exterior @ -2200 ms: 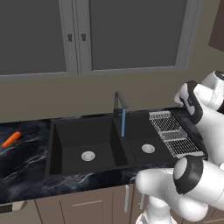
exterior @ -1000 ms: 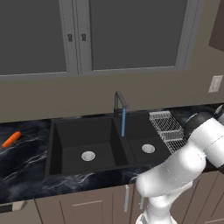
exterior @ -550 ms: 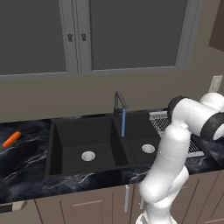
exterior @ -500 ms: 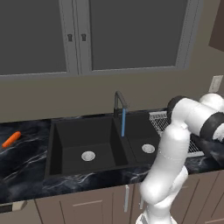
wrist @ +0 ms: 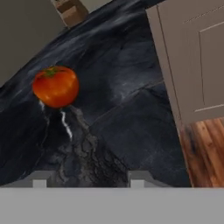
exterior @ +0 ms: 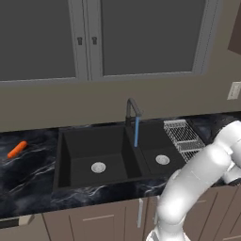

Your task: Turn on the sink faucet. Then move the tomato from the counter to the sink. Turn off the sink. Move the vegetable from the sink to the pot next to the stove. Finally move the pot to the front right burner.

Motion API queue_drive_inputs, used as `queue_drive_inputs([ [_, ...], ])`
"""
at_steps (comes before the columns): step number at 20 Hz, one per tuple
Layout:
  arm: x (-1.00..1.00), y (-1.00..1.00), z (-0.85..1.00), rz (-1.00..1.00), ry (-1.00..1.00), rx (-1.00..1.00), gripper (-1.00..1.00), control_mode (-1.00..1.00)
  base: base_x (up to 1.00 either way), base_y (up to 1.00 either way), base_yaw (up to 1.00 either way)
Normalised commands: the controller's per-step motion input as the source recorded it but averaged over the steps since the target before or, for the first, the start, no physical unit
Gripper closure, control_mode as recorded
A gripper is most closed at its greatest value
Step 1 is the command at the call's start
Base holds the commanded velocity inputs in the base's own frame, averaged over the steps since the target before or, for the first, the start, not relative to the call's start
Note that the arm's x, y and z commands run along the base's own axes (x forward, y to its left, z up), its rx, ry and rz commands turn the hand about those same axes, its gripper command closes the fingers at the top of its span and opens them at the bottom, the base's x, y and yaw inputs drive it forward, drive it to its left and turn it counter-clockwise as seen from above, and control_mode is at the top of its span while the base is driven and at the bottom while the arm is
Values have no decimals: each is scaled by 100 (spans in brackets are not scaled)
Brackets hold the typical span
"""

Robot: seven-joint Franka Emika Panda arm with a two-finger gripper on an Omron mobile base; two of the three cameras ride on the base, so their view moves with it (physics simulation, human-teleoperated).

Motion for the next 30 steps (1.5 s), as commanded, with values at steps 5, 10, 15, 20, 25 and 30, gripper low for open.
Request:
queue_drive_inputs([
  [5, 0, -68, 51, -3, 5, 19, -100, -100, 0, 0, 0],
  [10, 0, -65, 65, -4, 8, 19, -100, -100, 0, 0, 0],
  [15, 4, -52, 31, -1, 9, 20, -100, -100, 0, 0, 0],
  [20, 10, -59, 40, 4, 0, 20, -100, -100, 0, 0, 0],
  [25, 6, -59, 68, 0, 5, 19, -100, -100, 0, 0, 0],
  [30, 19, -43, 42, 0, 10, 18, -100, -100, 0, 0, 0],
])
